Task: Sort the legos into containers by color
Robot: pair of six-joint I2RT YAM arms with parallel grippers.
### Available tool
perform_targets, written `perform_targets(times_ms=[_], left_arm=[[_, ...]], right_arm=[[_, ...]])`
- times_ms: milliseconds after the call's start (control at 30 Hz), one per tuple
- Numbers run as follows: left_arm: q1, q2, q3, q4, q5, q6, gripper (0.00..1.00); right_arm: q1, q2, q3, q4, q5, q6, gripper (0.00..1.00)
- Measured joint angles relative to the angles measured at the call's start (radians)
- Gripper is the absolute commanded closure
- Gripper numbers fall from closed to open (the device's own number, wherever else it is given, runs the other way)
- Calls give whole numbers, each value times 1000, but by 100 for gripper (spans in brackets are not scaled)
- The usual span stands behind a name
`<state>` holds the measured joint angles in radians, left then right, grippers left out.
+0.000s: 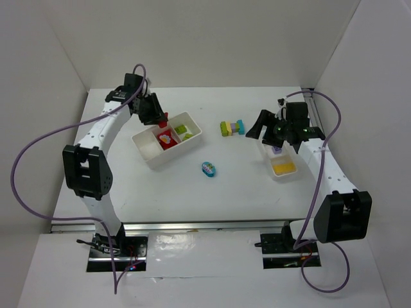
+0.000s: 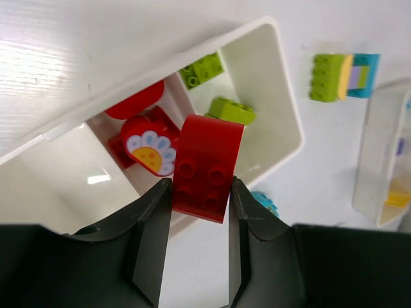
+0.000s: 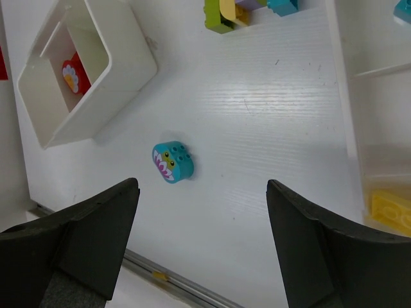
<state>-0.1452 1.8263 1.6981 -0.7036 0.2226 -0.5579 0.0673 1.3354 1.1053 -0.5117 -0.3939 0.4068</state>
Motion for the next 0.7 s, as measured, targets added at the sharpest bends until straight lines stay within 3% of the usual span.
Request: perform_targets(times_ms=[200, 233, 267, 300, 433, 467, 633, 700], left_arm=[[-28, 106, 35, -31, -107, -14, 99], [-34, 120, 39, -39, -122, -19, 95], [-38, 132, 42, -42, -135, -24, 80], [-45, 142, 45, -48, -148, -27, 80], [-57, 153, 64, -58, -167, -44, 21], [-57, 153, 68, -57, -171, -48, 17], [-60, 155, 89, -66, -205, -52, 17], [-61, 155, 89, -68, -218, -53, 21]], right_arm=[[0, 0, 0, -4, 20, 1, 13], [0, 0, 0, -5, 23, 1, 13], [0, 0, 0, -5, 25, 2, 13], [0, 0, 0, -5, 28, 3, 13], [0, 0, 0, -5, 35, 4, 13], [0, 0, 0, -5, 36, 4, 13], [0, 0, 0, -5, 39, 4, 13], [0, 0, 0, -5, 39, 4, 13]])
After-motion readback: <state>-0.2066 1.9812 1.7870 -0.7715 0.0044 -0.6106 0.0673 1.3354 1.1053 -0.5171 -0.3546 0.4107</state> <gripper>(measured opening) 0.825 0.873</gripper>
